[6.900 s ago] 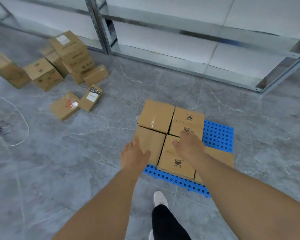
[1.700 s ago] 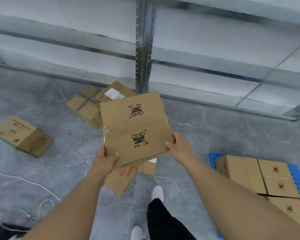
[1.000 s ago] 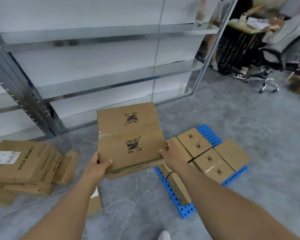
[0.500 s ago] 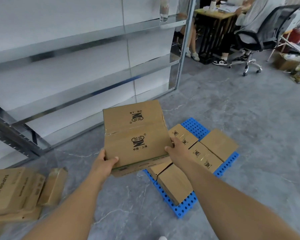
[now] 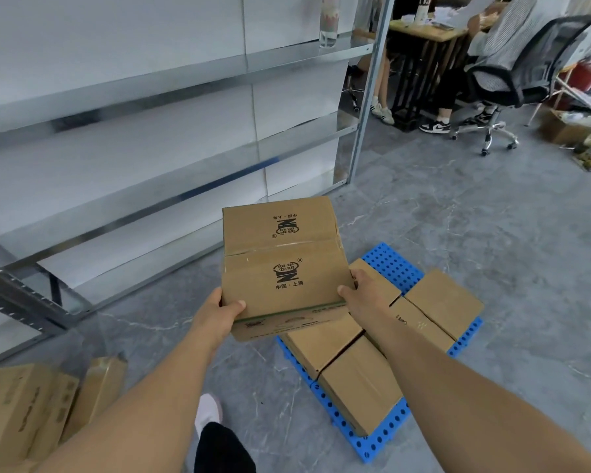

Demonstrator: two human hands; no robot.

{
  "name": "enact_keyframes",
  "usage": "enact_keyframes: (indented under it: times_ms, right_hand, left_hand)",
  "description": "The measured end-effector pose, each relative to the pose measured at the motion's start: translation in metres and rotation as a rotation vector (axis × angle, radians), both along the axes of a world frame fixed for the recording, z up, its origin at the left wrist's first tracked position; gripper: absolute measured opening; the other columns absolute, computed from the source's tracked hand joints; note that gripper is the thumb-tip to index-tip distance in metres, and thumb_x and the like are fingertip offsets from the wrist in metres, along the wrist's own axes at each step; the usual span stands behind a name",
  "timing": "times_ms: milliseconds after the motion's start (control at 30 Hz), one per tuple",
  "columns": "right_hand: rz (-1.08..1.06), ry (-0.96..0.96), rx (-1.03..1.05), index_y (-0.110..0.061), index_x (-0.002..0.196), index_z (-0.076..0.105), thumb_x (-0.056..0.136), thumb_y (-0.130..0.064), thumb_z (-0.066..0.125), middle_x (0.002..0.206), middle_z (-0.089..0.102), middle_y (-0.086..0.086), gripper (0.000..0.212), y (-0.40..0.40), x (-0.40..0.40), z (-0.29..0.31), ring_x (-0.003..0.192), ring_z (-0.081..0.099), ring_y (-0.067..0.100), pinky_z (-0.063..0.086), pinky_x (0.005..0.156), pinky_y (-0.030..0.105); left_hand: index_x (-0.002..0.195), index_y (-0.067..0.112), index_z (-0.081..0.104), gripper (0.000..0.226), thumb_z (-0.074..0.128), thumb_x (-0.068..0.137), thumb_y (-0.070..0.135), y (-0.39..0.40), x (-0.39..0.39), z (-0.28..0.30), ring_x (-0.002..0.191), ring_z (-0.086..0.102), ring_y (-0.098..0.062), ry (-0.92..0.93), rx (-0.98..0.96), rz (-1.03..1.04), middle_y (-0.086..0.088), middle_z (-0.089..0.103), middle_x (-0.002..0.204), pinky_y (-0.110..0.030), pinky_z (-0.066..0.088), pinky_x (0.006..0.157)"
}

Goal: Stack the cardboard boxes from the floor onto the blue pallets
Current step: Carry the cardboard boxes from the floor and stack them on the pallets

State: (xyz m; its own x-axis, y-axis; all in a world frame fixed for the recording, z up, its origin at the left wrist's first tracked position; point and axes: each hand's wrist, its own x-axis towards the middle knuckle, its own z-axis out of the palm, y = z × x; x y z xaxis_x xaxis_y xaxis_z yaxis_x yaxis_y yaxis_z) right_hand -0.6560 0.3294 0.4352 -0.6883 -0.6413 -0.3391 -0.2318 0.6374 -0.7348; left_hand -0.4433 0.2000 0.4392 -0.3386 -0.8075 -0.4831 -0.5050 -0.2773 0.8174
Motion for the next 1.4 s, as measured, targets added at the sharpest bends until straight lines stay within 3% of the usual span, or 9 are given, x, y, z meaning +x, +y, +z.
enact_keyframes:
  times_ms: [133,267,433,667,800,967,1167,1300,1400]
  right_hand:
    - [-0.079,0.022,-0.016,-0.018,0.125,0.049,0.092,-0.022,0.051,0.083,0.051,-0.017,0.033,-0.054,-0.001,-0.006,0.075,0.051,0.001,0.037,0.057,0.022]
    - [-0.172,0.006,-0.03,-0.017,0.126,0.049,0.092,-0.021,0.051,0.092,0.056,-0.011,0.034,-0.117,0.007,-0.004,0.081,0.055,0.007,0.041,0.061,0.025]
    - [-0.275,-0.046,-0.061,-0.014,0.129,0.048,0.092,-0.021,0.05,0.112,0.061,0.001,0.037,-0.184,0.014,0.001,0.092,0.057,0.017,0.046,0.076,0.032]
    - [-0.407,-0.022,-0.076,-0.018,0.127,0.047,0.093,-0.022,0.049,0.101,0.056,-0.008,0.035,-0.251,0.001,-0.003,0.077,0.052,0.002,0.038,0.057,0.021]
    - [-0.479,-0.041,-0.07,-0.019,0.127,0.048,0.093,-0.022,0.049,0.103,0.058,-0.008,0.035,-0.272,-0.021,-0.009,0.079,0.054,0.003,0.039,0.056,0.021]
    - [-0.594,-0.109,-0.119,-0.019,0.123,0.05,0.092,-0.02,0.051,0.096,0.058,-0.011,0.03,-0.298,-0.061,-0.023,0.081,0.057,0.005,0.043,0.059,0.022]
    - [-0.791,-0.167,-0.161,-0.019,0.12,0.05,0.093,-0.018,0.051,0.096,0.055,-0.009,0.027,-0.32,-0.125,-0.036,0.077,0.053,0.003,0.043,0.06,0.019]
    - [-0.877,-0.19,-0.166,-0.018,0.129,0.045,0.094,-0.019,0.051,0.116,0.056,-0.002,0.036,-0.328,-0.163,-0.036,0.08,0.054,0.005,0.045,0.062,0.02]
    - [-0.936,-0.178,-0.16,-0.018,0.132,0.044,0.094,-0.02,0.052,0.114,0.055,-0.004,0.039,-0.328,-0.185,-0.034,0.088,0.057,0.01,0.048,0.067,0.024]
  left_hand:
    - [0.128,0.018,0.047,0.037,0.054,0.092,0.019,-0.07,-0.009,-0.004,0.106,0.051,-0.02,0.007,0.005,-0.083,-0.003,0.054,0.122,-0.037,0.042,0.093]
    - [0.139,0.019,0.038,0.051,0.056,0.091,0.02,-0.152,-0.012,0.001,0.116,0.049,-0.022,0.012,0.045,-0.152,-0.004,0.05,0.133,-0.041,0.039,0.102]
    - [0.135,0.024,0.042,0.047,0.056,0.091,0.02,-0.238,-0.02,0.015,0.107,0.051,-0.02,0.003,0.001,-0.267,0.0,0.053,0.123,-0.038,0.043,0.095]
    - [0.13,0.026,0.044,0.041,0.054,0.091,0.02,-0.326,-0.059,0.009,0.095,0.054,-0.014,0.036,-0.007,-0.412,0.007,0.055,0.103,-0.033,0.043,0.085]
    - [0.128,0.028,0.045,0.04,0.054,0.09,0.025,-0.358,-0.092,0.0,0.099,0.055,-0.017,-0.015,-0.018,-0.505,0.005,0.057,0.106,-0.041,0.044,0.095]
    - [0.142,0.026,0.032,0.056,0.053,0.091,0.028,-0.399,-0.154,-0.01,0.117,0.048,-0.021,-0.075,-0.004,-0.623,-0.001,0.047,0.135,-0.042,0.039,0.102]
    - [0.123,0.035,0.043,0.033,0.051,0.093,0.022,-0.439,-0.268,-0.011,0.093,0.052,-0.011,-0.067,-0.034,-0.804,0.007,0.053,0.111,-0.031,0.041,0.081]
    - [0.139,0.031,0.035,0.049,0.049,0.093,0.021,-0.452,-0.333,-0.007,0.11,0.051,-0.018,-0.09,-0.045,-0.898,0.003,0.051,0.126,-0.035,0.043,0.097]
    - [0.142,0.03,0.033,0.051,0.049,0.093,0.021,-0.454,-0.374,-0.005,0.113,0.051,-0.021,-0.108,-0.051,-0.967,0.0,0.05,0.132,-0.04,0.041,0.102]
